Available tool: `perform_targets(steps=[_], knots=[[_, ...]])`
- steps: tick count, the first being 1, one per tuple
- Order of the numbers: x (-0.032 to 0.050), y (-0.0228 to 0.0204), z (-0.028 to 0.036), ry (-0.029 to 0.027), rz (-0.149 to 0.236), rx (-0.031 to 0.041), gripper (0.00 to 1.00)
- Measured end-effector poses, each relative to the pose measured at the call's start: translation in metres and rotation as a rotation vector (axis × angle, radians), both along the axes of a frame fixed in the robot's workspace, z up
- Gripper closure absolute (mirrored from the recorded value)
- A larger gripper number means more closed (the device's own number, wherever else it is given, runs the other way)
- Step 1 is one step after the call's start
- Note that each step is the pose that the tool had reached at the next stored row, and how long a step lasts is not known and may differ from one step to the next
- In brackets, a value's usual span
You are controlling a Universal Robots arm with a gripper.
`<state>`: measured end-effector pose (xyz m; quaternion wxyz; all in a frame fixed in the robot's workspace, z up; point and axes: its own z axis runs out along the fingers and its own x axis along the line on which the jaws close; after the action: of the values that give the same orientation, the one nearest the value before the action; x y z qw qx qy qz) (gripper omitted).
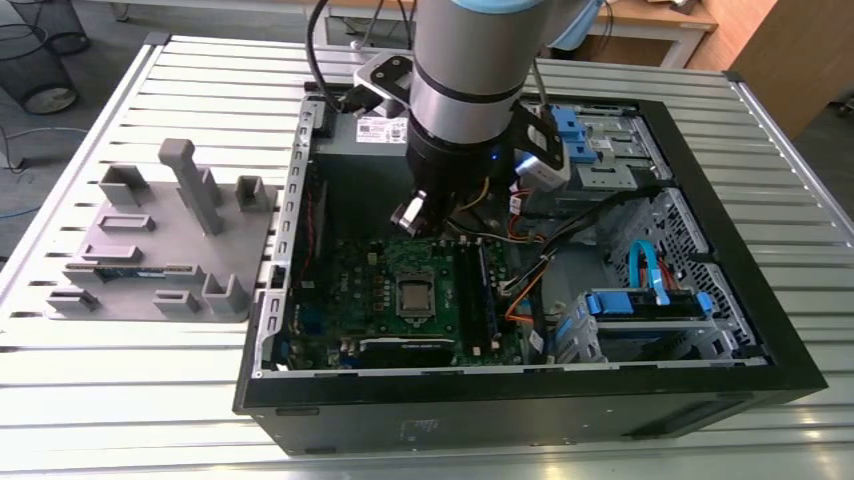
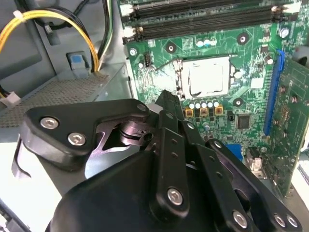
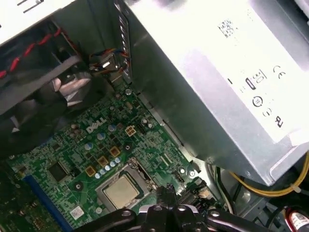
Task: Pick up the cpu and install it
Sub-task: 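Install the first cpu locking lever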
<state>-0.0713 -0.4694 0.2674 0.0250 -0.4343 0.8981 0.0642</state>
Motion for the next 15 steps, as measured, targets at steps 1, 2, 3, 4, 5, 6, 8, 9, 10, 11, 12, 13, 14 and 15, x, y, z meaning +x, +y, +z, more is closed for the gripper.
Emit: perform_targets(steps=[1,2,3,4,5,6,8,9,10,11,12,13,14,15], knots=[[0.0014,0.0004,-0.0001,0.0,0.0,0.0002,0.89],[0.0025,0.001,-0.0002,-0.0001,0.001,0.0011,0.89],[0.0031,0.0017,-0.0002,0.0,0.001,0.0029,0.89],[0.0036,0.0023,-0.0002,0.0,0.002,0.0058,0.89],[0.0042,0.0028,-0.0002,-0.0001,0.003,0.0091,0.89],[0.0046,0.0033,-0.0002,-0.0001,0.003,0.0126,0.89],[0.0057,0.0043,-0.0005,-0.0004,0.005,0.0201,0.89],[0.0061,0.0047,-0.0005,-0.0005,0.006,0.0234,0.89],[0.0066,0.0051,-0.0007,-0.0007,0.007,0.0271,0.89],[0.0071,0.0055,-0.0007,-0.0008,0.008,0.0308,0.89],[0.0077,0.0059,-0.0007,-0.0008,0.009,0.0332,0.89],[0.0084,0.0063,-0.0009,-0.0009,0.01,0.0344,0.89],[0.0093,0.0067,-0.0011,-0.0008,0.011,0.0346,0.89],[0.0107,0.0073,-0.0015,-0.0007,0.012,0.035,0.89]])
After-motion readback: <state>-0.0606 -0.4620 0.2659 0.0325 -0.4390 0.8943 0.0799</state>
